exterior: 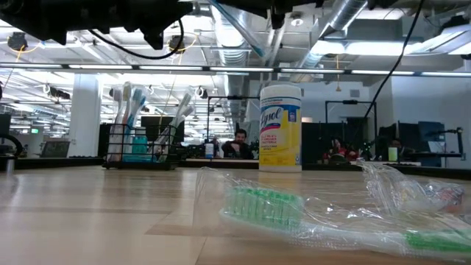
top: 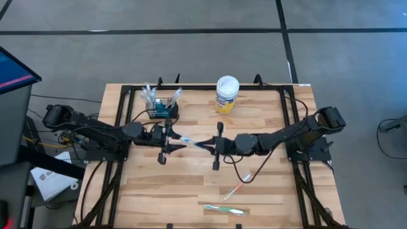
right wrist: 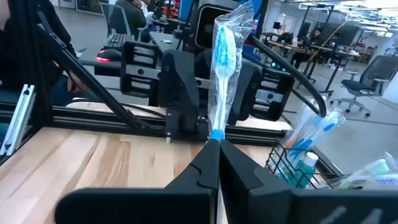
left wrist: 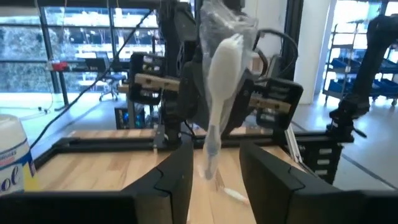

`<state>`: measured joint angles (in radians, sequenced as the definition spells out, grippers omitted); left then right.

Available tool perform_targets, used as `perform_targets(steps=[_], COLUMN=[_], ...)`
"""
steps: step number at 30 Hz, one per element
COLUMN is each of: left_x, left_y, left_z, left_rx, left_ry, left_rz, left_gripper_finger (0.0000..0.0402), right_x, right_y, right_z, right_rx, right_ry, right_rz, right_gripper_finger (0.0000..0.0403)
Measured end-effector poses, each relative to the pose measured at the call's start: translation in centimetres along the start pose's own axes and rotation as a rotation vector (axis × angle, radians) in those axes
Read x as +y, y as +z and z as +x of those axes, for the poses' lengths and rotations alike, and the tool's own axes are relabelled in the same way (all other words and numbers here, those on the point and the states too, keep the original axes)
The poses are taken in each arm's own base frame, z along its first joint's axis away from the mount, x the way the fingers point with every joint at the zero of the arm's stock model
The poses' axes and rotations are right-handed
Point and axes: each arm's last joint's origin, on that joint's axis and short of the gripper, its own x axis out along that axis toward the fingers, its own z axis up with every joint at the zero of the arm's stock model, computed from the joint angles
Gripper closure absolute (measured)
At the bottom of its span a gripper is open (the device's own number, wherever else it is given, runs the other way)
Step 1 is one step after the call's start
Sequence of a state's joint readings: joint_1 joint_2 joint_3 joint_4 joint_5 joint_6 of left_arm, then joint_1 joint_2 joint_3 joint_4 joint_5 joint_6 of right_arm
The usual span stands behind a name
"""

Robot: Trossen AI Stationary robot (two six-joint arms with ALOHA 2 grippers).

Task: Pick & Place toothbrushing station
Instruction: Put the blue toothbrush into the mesh organizer

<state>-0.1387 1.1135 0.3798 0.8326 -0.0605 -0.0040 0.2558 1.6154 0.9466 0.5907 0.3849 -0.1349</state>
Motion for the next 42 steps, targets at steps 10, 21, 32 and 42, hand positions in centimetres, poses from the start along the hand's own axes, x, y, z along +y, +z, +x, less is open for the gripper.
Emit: perform_targets(steps=[10,21,32,42], left_x=[0.8,0.7,0.7,0.7], left_y=[-1.3,-1.4,-1.3,-1.3], left_z=[1.6,1.9,1.9,1.9], left_rx=[-0.085,-0.134,-0.142,-0.142], left_ry=[0.046,0.022,0.023,0.032], left_rz=[0.016,0.029,0.029,0.048], left_gripper_finger=[0.0272,0.0272,0.0343,0.0395], right_x=[-0.5,-0.8,-0.9,-1.0], right_y=[-0.1,-0.1,-0.4,-0.5], right_z=[0.2,0.3,0.5,0.5], right_rx=[0.001,0.003,0.013,0.022], right_ry=[-0.013,-0.022,-0.026,-0.029], right_rz=[-0.002,-0.004,-0.005,-0.008], right_gripper_finger=[0.0403,0.0403,0.0403,0.0403])
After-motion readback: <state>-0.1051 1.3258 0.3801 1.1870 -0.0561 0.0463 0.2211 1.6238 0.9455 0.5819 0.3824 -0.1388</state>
